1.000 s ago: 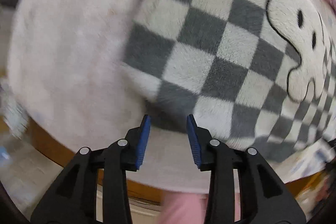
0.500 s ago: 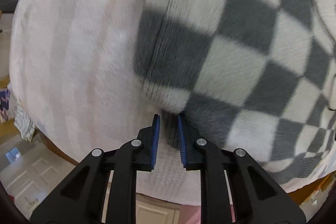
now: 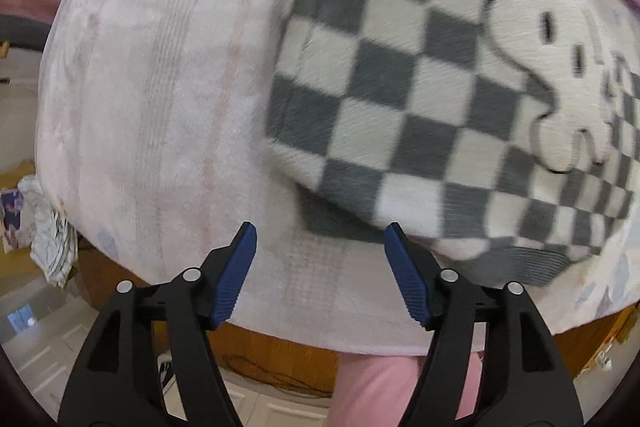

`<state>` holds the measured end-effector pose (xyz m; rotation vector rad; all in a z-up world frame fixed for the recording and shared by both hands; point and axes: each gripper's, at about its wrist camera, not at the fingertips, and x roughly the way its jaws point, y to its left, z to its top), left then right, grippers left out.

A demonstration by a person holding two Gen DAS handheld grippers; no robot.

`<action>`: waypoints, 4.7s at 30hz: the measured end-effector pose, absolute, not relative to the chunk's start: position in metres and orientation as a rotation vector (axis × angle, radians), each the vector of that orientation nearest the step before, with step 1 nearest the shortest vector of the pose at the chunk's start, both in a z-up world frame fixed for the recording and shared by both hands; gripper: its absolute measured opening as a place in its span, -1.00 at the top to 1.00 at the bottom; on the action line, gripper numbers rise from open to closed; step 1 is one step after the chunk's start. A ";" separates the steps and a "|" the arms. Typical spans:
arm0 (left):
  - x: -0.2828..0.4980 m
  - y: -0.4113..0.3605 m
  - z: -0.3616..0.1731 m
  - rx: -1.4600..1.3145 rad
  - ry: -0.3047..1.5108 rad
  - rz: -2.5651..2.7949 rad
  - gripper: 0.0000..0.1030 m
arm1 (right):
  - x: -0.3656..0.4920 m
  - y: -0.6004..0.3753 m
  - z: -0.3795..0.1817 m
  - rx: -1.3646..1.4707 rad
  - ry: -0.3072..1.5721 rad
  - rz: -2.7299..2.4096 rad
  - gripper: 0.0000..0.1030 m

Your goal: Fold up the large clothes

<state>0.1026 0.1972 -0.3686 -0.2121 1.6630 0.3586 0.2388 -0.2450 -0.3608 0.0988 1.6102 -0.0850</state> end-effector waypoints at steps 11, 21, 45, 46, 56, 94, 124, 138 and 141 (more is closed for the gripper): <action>0.110 0.146 -0.276 -0.181 1.535 0.230 -0.57 | 0.196 -0.251 -0.293 0.167 1.531 -0.041 -0.83; 0.119 0.115 -0.222 -0.073 1.410 0.058 -0.64 | 0.138 -0.263 -0.225 0.492 1.275 -0.070 -0.85; 0.156 0.014 -0.188 -0.071 1.253 0.012 -0.75 | 0.164 -0.302 -0.184 0.351 0.999 0.172 -0.85; 0.158 0.009 -0.187 -0.069 1.244 0.021 -0.75 | 0.173 -0.309 -0.186 0.337 1.010 0.182 -0.85; 0.186 -0.025 -0.206 -0.127 1.335 0.227 -0.75 | 0.259 -0.367 -0.241 0.369 1.156 0.306 -0.85; 0.264 0.013 -0.327 -0.321 1.431 0.362 -0.24 | 0.309 -0.328 -0.499 0.821 1.611 0.693 -0.51; 0.419 0.044 -0.487 -0.274 1.986 0.152 0.99 | 0.307 -0.263 -0.496 0.592 1.743 0.322 -0.57; 0.305 0.020 -0.468 -0.302 1.985 0.167 0.99 | 0.297 -0.209 -0.486 0.351 1.729 0.330 -0.83; 0.246 0.014 -0.508 -0.250 1.940 0.199 0.97 | 0.300 -0.208 -0.493 0.364 1.731 0.345 -0.88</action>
